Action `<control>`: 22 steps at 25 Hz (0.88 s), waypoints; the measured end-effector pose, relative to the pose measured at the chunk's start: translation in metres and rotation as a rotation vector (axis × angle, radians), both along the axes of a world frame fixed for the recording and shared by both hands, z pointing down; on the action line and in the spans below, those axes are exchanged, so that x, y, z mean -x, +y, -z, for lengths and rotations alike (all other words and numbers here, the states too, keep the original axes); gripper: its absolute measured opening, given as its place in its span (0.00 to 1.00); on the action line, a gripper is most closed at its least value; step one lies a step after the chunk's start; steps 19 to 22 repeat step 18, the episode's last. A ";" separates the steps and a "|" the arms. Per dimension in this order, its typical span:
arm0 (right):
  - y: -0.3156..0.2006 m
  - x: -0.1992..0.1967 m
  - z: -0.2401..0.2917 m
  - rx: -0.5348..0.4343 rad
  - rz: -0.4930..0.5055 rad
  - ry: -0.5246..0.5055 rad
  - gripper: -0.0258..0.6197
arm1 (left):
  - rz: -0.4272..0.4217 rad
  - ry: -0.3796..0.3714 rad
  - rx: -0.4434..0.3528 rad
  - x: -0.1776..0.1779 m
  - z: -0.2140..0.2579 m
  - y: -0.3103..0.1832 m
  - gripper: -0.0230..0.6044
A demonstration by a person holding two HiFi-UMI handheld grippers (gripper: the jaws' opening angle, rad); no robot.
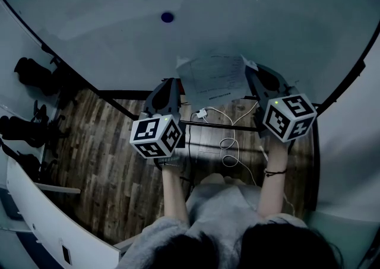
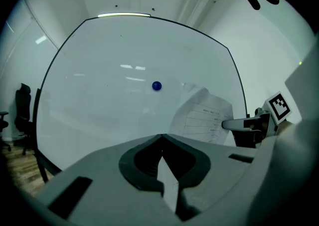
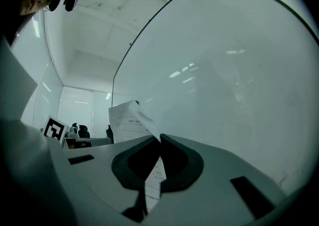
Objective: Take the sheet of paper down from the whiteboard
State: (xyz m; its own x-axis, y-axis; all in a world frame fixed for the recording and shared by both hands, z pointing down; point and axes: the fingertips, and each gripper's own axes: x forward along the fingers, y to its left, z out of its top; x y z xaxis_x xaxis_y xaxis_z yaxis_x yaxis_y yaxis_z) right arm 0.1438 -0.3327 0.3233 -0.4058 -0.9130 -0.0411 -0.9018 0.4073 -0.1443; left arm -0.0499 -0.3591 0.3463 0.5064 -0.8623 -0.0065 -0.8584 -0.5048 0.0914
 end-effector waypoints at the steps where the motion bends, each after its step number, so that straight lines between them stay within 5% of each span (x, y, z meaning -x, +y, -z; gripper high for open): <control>1: 0.000 0.000 -0.001 0.001 0.003 0.001 0.04 | 0.001 0.000 0.003 0.000 -0.002 0.000 0.05; 22: 0.007 0.003 0.013 -0.018 0.039 0.026 0.04 | 0.023 -0.005 0.003 0.011 0.003 0.010 0.05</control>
